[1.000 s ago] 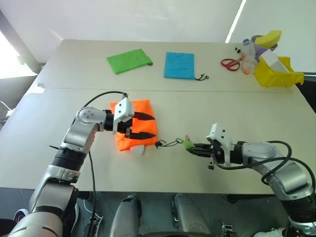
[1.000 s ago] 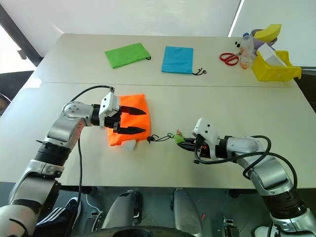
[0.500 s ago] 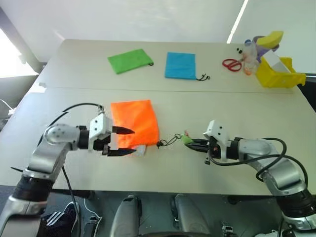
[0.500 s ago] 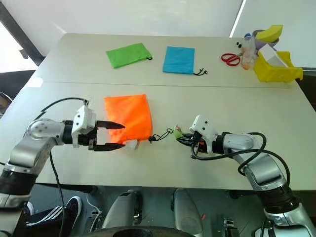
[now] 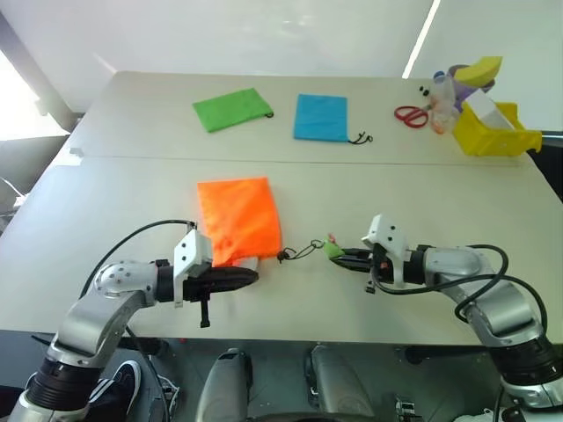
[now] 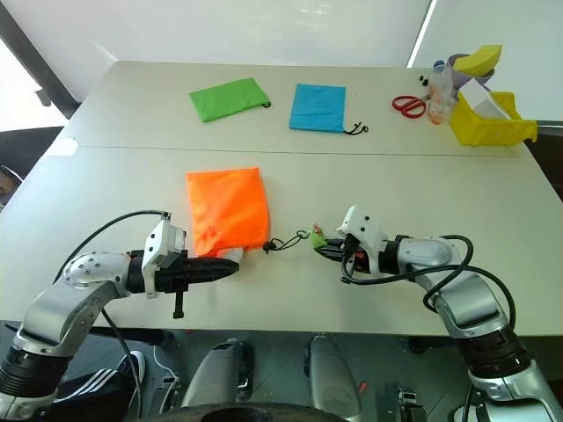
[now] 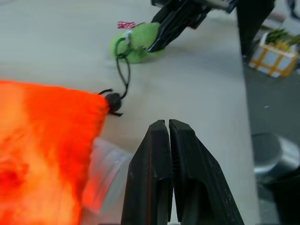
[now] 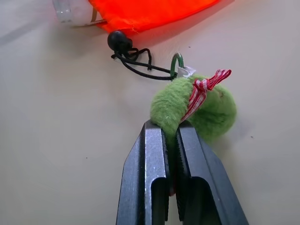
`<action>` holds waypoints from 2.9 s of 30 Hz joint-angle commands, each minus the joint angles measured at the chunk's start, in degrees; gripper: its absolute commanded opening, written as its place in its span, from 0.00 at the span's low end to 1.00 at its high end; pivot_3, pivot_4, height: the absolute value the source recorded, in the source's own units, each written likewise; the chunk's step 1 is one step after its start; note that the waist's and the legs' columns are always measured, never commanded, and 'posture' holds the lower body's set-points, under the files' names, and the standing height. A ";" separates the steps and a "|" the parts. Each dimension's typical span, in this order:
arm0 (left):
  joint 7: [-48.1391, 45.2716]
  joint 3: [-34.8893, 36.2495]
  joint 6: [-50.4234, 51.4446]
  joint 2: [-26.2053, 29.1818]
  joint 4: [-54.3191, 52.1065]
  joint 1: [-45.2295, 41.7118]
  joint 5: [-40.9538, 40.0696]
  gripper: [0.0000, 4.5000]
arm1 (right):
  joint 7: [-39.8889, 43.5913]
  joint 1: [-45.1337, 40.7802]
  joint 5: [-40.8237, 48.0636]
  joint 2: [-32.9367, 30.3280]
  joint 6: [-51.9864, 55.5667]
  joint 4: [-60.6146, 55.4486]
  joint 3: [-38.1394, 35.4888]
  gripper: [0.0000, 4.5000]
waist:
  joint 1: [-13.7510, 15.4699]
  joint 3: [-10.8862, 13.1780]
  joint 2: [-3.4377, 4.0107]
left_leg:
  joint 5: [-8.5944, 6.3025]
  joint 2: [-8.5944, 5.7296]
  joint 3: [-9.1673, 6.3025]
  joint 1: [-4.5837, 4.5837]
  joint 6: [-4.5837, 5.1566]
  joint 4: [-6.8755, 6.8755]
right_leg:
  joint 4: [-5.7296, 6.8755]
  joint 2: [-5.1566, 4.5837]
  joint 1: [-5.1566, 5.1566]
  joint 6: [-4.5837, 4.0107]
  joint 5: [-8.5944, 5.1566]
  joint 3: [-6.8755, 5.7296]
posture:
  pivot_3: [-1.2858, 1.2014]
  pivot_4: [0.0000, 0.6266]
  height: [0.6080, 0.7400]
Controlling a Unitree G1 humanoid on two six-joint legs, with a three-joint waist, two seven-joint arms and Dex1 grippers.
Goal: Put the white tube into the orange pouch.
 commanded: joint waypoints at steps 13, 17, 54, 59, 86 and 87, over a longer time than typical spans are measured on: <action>8.68 -3.09 -17.15 -4.91 12.58 -0.99 14.56 0.02 | 0.60 -1.48 -1.02 -0.15 -0.88 0.17 -0.64 0.00 | 0.10 -0.02 0.00 | 0.02 0.00 0.02 -0.02 0.03 0.01 | -0.07 -0.05 0.02 -0.03 0.05 0.00 | 0.52 0.24 1.00; 11.59 -2.35 -18.37 -6.91 13.86 -3.42 15.66 0.02 | 0.42 -1.45 -1.01 -0.02 -0.64 -0.01 -0.72 0.00 | 0.11 -0.02 0.00 | 0.03 0.00 0.02 -0.02 0.04 0.01 | -0.06 -0.04 0.03 -0.01 0.07 0.00 | 0.52 0.24 1.00; 1.07 7.14 -0.95 1.56 0.61 -0.43 -8.09 0.02 | 14.33 5.27 21.77 -11.58 10.33 -10.07 -13.32 0.00 | 0.19 0.00 0.02 | 0.02 0.00 0.04 -0.03 0.04 0.04 | -0.17 -0.09 0.09 -0.04 0.05 -0.01 | 0.52 0.24 1.00; 2.70 4.88 3.46 -3.02 3.75 -11.33 -11.03 0.02 | 9.71 3.07 10.33 -12.34 3.59 -4.82 -9.30 0.00 | 0.23 -0.01 0.01 | 0.02 0.00 -0.02 -0.06 0.04 0.02 | -0.18 -0.02 0.08 0.01 0.07 -0.06 | 0.52 0.24 1.00; -30.86 -15.79 -15.70 -20.18 71.42 -58.16 14.73 0.42 | -4.65 -2.63 -13.44 0.65 -18.44 6.60 -0.49 0.00 | 0.11 -0.01 0.02 | 0.02 -0.06 -0.05 -0.21 0.08 -0.01 | -0.24 0.17 -0.03 0.26 0.20 0.00 | 0.52 0.24 1.00; -31.05 -17.15 -14.75 -19.80 72.21 -58.63 15.13 0.54 | -4.80 -2.55 -13.68 0.87 -18.38 6.54 -0.53 0.00 | -0.05 -0.01 0.02 | 0.02 -0.06 -0.05 -0.21 0.09 -0.03 | -0.23 0.16 -0.04 0.26 0.20 0.01 | 0.52 0.24 1.00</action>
